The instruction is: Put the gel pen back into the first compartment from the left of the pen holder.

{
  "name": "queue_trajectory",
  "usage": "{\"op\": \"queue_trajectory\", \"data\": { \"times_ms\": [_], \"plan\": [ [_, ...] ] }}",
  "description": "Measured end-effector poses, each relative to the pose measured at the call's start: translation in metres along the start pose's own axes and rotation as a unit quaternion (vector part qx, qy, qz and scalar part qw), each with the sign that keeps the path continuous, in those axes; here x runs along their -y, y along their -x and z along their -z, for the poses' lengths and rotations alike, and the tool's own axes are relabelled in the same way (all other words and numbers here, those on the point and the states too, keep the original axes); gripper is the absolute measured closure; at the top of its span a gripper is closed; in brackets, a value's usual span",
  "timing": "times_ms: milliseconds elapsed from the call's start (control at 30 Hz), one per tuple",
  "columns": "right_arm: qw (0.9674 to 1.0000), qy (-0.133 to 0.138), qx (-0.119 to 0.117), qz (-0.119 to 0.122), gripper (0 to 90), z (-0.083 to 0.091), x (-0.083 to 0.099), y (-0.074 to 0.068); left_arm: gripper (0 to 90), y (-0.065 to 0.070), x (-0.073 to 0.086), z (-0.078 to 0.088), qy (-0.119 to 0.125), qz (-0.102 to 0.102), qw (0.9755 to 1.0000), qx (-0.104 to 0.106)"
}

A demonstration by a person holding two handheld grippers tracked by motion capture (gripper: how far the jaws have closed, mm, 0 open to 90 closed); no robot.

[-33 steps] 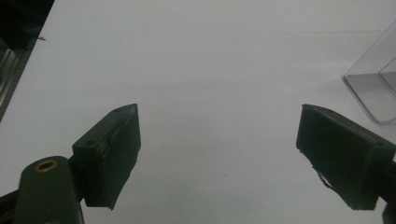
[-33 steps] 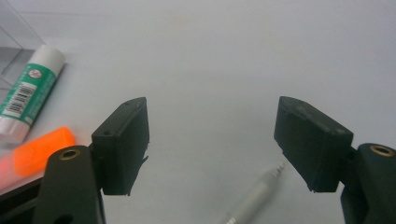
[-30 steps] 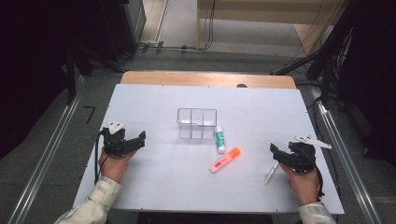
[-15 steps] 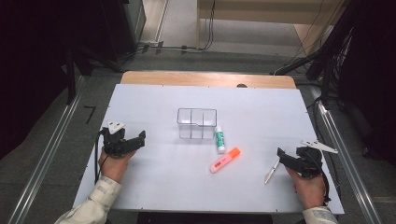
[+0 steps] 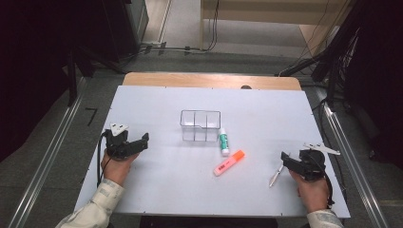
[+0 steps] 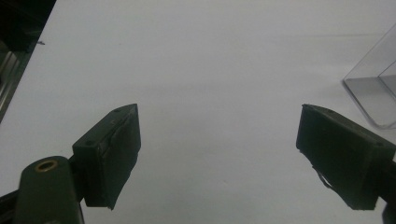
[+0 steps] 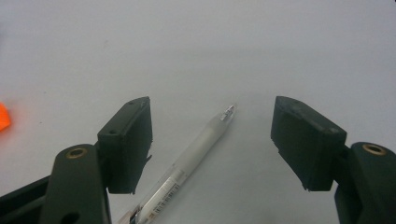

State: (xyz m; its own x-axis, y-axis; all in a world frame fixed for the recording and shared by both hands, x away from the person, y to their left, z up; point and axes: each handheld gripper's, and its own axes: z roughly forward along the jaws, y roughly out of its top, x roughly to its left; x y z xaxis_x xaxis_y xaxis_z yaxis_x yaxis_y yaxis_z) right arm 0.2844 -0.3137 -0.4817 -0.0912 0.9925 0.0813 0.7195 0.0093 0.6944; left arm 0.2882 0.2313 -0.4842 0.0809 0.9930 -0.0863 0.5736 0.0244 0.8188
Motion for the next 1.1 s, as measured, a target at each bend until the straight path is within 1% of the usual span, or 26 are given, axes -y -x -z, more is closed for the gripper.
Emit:
{"op": "queue_trajectory", "data": {
  "times_ms": [233, 367, 500, 667, 700, 933, 1100],
  "plan": [
    [0.9999, -0.002, 0.005, -0.008, 30.2, -0.002, 0.0, 0.001, 14.3, 0.0, 0.0, 0.0, 0.001, 0.001, 1.0, -0.001],
    [0.9999, -0.004, 0.011, -0.005, 32.3, -0.004, 0.0, -0.001, 14.3, 0.0, 0.0, -0.001, 0.0, -0.001, 1.0, -0.001],
    [0.9999, -0.009, 0.014, -0.004, 34.2, -0.006, 0.001, -0.003, 14.3, 0.0, 0.0, -0.001, 0.001, 0.002, 1.0, -0.004],
    [0.9999, -0.012, 0.011, -0.001, 35.0, -0.007, 0.001, -0.005, 14.3, -0.001, 0.0, -0.001, 0.002, 0.0, 1.0, -0.006],
    [0.9999, -0.011, 0.012, -0.001, 36.8, -0.007, 0.001, -0.005, 14.3, -0.001, 0.0, -0.001, 0.001, 0.0, 1.0, -0.006],
    [0.9997, -0.02, 0.015, -0.002, 39.9, -0.01, 0.002, -0.003, 14.3, -0.002, 0.0, -0.001, 0.0, 0.0, 1.0, -0.007],
    [0.9995, -0.027, 0.015, 0.006, 43.9, -0.013, 0.003, -0.006, 14.3, -0.001, 0.0, -0.001, -0.001, 0.001, 1.0, -0.007]
  ]
}}
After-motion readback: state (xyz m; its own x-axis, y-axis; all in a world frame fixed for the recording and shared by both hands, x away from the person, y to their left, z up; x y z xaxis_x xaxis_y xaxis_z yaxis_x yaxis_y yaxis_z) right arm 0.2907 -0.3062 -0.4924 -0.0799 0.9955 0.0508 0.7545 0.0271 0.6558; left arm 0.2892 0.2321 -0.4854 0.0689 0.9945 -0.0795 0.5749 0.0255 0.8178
